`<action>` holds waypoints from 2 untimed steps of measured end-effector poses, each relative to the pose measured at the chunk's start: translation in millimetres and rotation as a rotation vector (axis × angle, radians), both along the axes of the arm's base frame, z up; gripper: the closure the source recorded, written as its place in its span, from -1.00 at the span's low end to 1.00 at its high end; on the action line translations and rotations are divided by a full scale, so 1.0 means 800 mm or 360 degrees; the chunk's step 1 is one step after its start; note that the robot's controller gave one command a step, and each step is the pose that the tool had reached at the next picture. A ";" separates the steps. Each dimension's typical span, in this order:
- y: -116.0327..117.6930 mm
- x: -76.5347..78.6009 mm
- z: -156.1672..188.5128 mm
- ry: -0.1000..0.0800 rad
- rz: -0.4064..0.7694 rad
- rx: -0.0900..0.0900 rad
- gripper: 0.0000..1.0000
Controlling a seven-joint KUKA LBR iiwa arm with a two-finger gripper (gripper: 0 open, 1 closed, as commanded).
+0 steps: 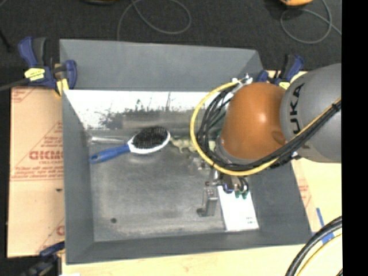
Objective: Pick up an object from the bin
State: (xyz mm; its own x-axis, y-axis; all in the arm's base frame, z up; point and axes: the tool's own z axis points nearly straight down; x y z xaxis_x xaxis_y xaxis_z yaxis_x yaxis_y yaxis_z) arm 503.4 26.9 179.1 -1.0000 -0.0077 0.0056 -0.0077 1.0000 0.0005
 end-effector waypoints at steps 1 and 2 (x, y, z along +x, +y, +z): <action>0.000 0.002 0.006 -0.0014 -0.0001 0.0001 -1.00; -0.026 0.045 -0.059 -0.0024 -0.0457 0.0002 -1.00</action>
Offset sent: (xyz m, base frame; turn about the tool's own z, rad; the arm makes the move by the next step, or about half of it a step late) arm 0.0650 -0.0419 -0.1091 0.5700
